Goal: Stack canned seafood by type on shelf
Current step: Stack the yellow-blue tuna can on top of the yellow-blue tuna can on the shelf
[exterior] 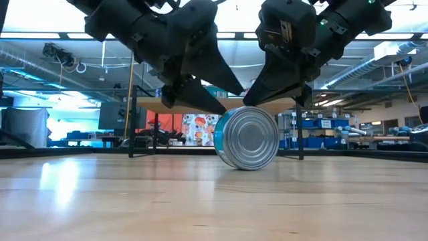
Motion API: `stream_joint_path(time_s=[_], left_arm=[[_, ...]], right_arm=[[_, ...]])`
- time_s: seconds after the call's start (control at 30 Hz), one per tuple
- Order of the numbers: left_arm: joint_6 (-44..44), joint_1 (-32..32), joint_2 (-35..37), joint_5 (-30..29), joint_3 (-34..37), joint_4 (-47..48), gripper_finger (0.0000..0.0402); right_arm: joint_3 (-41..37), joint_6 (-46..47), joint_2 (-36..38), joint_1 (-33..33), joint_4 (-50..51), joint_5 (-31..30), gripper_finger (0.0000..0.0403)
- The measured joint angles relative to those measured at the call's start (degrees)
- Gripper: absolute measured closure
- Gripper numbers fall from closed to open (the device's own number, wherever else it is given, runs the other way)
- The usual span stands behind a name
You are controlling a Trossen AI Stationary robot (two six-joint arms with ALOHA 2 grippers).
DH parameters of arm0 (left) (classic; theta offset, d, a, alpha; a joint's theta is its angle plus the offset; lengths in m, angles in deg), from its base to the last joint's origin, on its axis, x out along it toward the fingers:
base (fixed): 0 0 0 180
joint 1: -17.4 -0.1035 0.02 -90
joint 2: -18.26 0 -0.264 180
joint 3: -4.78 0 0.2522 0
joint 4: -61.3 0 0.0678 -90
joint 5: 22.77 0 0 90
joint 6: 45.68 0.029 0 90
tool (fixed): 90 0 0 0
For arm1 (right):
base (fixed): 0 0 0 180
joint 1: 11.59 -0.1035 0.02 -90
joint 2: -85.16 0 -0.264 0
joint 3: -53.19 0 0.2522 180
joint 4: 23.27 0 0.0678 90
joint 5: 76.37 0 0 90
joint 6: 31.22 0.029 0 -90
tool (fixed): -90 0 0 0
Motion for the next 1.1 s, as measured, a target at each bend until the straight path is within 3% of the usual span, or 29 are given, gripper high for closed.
stream_joint_path(time_s=[0.27, 0.6, 1.1], left_arm=[[3.0, 0.0, -2.1, -1.7, -3.3, 6.2, 0.0064], [1.6, 0.2, -3.9, -1.6, -4.2, 5.7, 0.0070], [3.2, 0.3, -4.5, -1.8, -4.6, 7.4, 0.0153]], right_arm=[[0.0, 0.0, 0.0, 0.0, -0.1, -0.1, 0.0392], [0.0, -0.1, 0.0, 0.0, 0.0, -0.2, 0.0392], [0.0, -0.1, 0.0, 0.0, -0.1, -0.2, 0.0392]])
